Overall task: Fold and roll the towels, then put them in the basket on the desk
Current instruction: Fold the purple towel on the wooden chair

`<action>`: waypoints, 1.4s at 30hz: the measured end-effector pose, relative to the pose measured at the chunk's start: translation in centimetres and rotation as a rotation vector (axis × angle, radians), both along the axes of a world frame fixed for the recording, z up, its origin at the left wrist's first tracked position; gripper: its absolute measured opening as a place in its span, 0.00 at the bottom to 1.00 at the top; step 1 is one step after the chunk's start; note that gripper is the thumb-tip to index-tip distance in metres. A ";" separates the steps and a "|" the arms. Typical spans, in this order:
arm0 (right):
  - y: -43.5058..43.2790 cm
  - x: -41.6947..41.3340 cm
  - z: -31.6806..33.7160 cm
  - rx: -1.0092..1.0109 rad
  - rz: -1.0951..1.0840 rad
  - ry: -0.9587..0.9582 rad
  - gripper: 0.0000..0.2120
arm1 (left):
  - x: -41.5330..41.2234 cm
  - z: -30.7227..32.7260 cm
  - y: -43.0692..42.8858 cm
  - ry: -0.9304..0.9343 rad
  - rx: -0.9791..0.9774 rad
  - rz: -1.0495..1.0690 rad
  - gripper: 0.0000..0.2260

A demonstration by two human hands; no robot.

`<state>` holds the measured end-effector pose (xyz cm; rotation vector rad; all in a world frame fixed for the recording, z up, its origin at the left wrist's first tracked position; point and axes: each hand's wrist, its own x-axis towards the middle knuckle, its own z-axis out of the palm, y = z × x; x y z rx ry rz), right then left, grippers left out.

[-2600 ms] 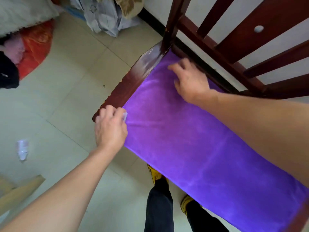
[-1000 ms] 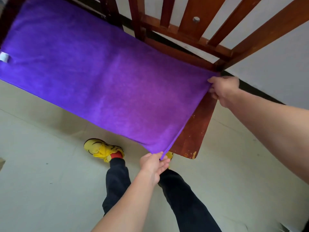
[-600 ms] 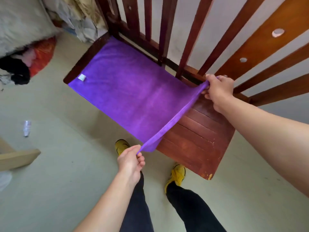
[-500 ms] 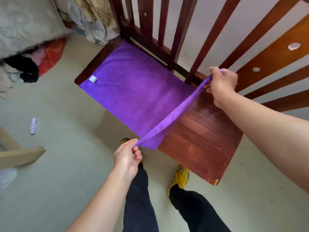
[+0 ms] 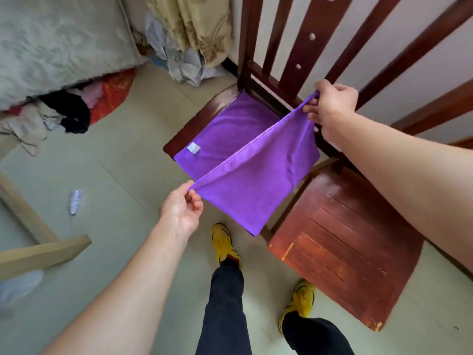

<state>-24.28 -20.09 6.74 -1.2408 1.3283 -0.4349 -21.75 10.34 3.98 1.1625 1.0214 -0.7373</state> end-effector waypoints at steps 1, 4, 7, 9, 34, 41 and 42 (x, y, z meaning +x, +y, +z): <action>0.1 1.3 -0.7 0.017 0.013 0.017 0.10 | 1.4 -0.6 0.2 0.011 -0.005 0.004 0.07; -0.1 4.2 -3.0 0.039 0.021 0.058 0.08 | 4.5 -2.4 0.4 0.027 -0.032 0.029 0.07; 0.0 7.3 -5.3 0.053 0.054 0.108 0.09 | 7.5 -4.8 0.7 0.043 -0.059 0.059 0.08; -0.1 8.8 -6.4 0.064 0.083 0.130 0.10 | 8.9 -6.2 0.9 0.046 -0.079 0.073 0.07; 0.2 18.6 -19.4 0.087 0.398 0.299 0.06 | 18.2 -17.5 -2.5 -0.189 0.449 -0.155 0.09; 3.5 7.0 -18.6 0.141 0.475 0.448 0.09 | 9.6 -15.7 -5.6 -0.419 0.301 -1.130 0.05; 3.6 5.2 -18.8 0.227 0.505 0.480 0.09 | 7.9 -16.2 -5.8 -0.363 0.256 -1.198 0.04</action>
